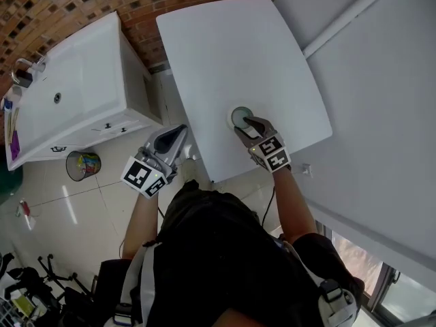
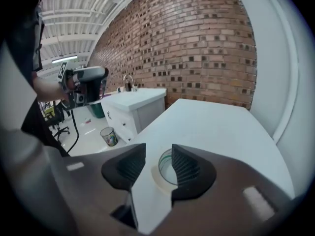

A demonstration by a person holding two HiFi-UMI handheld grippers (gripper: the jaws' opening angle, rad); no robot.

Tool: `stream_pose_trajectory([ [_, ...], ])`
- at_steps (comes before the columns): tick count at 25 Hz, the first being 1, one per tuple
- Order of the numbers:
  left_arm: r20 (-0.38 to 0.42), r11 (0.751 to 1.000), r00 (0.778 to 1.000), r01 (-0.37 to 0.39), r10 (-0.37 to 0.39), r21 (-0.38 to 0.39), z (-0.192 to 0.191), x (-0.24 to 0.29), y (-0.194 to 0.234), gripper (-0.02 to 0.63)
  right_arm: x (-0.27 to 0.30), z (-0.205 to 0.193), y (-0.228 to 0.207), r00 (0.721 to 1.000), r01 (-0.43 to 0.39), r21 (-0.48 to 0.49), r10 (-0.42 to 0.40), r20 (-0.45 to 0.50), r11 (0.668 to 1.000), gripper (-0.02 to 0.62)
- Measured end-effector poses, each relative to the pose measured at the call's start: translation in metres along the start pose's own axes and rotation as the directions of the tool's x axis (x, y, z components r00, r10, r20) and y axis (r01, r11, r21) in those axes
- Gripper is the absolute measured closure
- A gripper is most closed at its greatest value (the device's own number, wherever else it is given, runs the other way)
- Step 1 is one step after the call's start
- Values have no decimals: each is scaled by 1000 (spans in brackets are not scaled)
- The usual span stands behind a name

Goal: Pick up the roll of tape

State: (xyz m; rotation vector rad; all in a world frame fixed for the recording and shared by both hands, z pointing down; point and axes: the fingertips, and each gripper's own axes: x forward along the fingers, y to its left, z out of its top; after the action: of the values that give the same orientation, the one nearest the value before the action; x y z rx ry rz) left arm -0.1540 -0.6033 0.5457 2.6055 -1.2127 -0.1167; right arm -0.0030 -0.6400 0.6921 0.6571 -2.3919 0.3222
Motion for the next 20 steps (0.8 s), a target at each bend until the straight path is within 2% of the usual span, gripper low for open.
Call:
stream_pose_trajectory([
  [4,5,999,999,-33,33,-2,0,-13,8,604,23,-22,10,983,-59,-64,47,-180,996,398],
  [11,14,997,997,-74,74,-15,1,-29,18,604,46,-40,16,925,-125,-187,46,-377,974,397],
  [14,10,995,995,-95,95,-17,0,-35,23,604,59,-53,15,886,-145,-242,17,-463,959,397],
  [20,-5,991,991,-133,133,-29,-8,-56,25,604,75,-86,16,788,-222,-348,-42,-614,911,423],
])
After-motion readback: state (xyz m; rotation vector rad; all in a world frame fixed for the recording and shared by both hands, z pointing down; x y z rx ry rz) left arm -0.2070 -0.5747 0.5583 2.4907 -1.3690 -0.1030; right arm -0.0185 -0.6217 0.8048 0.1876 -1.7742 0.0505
